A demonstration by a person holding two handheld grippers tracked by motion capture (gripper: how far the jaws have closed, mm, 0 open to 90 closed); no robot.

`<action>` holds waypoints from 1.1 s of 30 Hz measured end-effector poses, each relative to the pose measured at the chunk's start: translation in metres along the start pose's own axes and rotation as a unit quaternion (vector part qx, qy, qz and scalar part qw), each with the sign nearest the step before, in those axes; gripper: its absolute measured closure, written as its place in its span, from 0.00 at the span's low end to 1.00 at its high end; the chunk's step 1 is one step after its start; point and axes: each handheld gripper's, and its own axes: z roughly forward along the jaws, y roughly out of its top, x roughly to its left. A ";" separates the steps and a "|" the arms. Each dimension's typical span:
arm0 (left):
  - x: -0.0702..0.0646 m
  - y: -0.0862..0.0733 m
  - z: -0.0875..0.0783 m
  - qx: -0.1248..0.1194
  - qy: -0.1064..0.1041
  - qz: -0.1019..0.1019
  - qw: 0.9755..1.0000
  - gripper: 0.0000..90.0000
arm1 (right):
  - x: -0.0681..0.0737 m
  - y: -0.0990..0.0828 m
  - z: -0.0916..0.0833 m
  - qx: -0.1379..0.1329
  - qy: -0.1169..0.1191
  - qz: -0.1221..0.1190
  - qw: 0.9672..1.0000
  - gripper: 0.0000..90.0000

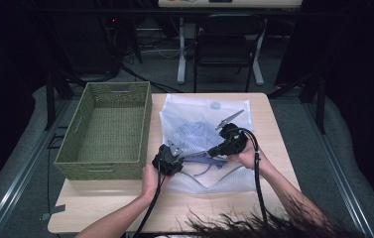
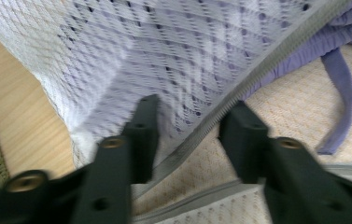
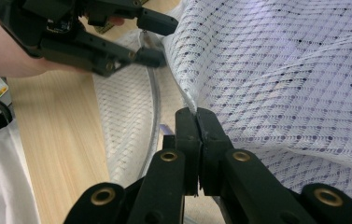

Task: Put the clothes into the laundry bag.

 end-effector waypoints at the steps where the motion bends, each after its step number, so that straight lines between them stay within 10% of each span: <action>1: 0.000 0.000 0.000 0.000 -0.005 0.005 1.000 0.77 | 0.000 0.000 0.000 0.000 0.000 0.000 1.000 0.99; 5: 0.001 -0.001 -0.004 0.001 -0.014 0.014 1.000 0.98 | 0.000 -0.001 0.003 0.009 -0.001 -0.003 1.000 0.99; 15: 0.006 -0.006 -0.019 0.028 -0.061 0.019 0.998 0.99 | 0.000 -0.007 0.014 0.053 -0.010 -0.013 0.998 0.99; 33: 0.003 -0.019 -0.011 0.102 -0.122 0.051 0.986 0.98 | 0.000 -0.023 0.053 0.139 -0.030 -0.026 0.990 0.99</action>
